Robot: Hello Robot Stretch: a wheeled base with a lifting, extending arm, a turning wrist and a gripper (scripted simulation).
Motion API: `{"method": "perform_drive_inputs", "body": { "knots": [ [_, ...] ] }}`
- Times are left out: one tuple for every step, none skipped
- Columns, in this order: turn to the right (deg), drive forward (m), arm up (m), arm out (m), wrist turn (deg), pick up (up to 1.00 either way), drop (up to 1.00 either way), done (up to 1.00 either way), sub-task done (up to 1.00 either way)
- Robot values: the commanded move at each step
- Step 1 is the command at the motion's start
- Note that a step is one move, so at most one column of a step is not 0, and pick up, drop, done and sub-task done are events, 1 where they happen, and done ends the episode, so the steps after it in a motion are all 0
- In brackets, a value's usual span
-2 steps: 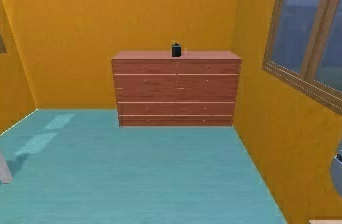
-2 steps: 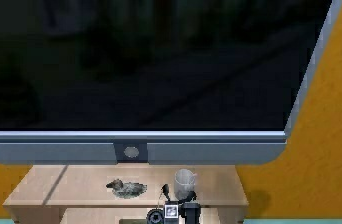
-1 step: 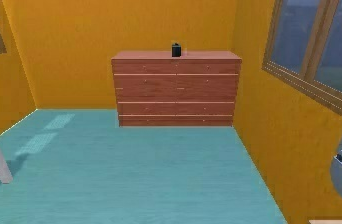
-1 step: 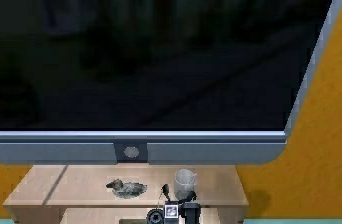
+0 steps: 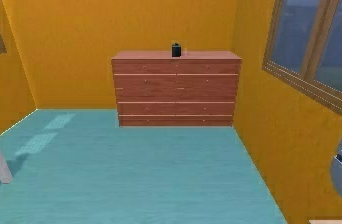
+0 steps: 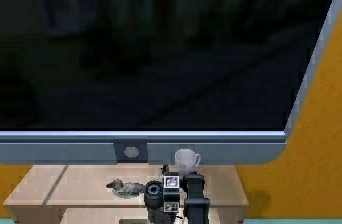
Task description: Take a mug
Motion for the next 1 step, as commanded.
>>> {"method": "perform_drive_inputs", "body": {
  "knots": [
    [0.0, 0.00, 0.00, 0.00, 0.0, 0.00, 0.00, 1.00, 0.00]
  ]
}}
